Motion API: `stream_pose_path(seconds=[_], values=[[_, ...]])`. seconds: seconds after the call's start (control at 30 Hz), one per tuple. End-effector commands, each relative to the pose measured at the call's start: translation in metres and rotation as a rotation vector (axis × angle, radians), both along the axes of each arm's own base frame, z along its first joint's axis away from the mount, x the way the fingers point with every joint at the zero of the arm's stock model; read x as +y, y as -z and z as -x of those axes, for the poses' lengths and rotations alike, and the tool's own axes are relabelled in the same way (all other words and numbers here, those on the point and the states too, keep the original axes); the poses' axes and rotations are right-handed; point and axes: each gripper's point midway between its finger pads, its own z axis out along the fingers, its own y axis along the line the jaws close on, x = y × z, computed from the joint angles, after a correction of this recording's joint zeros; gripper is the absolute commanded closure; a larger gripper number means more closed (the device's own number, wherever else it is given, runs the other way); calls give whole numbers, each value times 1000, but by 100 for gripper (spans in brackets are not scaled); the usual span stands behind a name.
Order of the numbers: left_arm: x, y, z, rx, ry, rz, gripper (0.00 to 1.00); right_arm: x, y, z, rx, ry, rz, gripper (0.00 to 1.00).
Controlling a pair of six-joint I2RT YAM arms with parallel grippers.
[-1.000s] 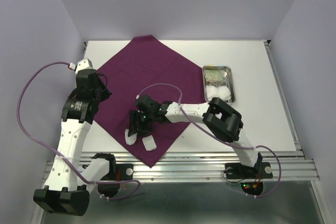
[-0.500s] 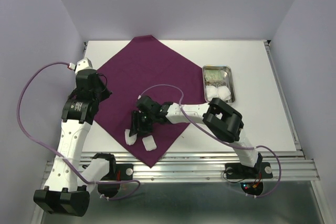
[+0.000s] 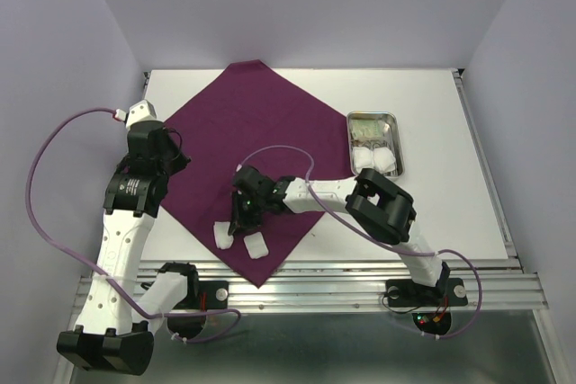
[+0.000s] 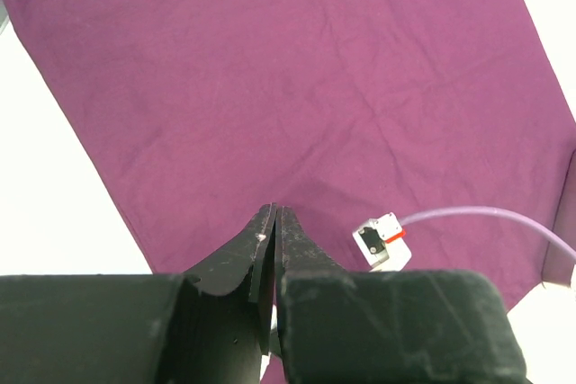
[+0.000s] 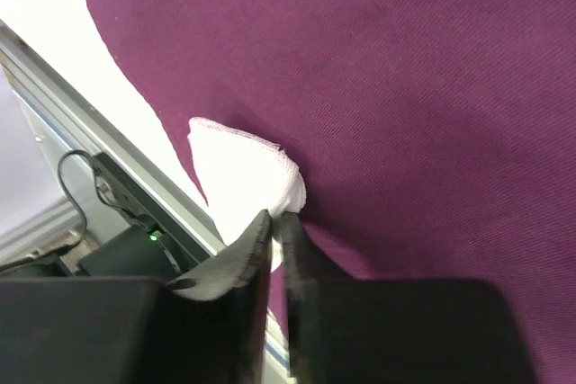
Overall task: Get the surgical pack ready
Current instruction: Adjust the medical item in the surgical kit.
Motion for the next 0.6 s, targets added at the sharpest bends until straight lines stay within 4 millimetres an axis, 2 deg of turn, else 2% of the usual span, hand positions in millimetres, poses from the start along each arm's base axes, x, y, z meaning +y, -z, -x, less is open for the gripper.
stream_pose_path(seconds=[0.0,0.07,0.17,0.2,0.33,0.57], values=[[8,-5,0,-30,-38,-13,85,15,-27,-10,-113,-39,-48,94],[8,-5,-1,-31,-36,-11,85,13,-36,-15,-170,-63,-40,99],[7,-6,-2,-35,-32,-8,85,9,-46,-16,-216,-90,-41,99],[7,-6,-2,-34,-32,-8,85,5,-56,-19,-233,-104,-56,99],[8,-3,-3,-31,-35,-13,85,-14,-65,-17,-191,-147,-76,99],[5,1,-7,-24,-26,-5,85,-40,-70,10,-136,-244,-105,99]])
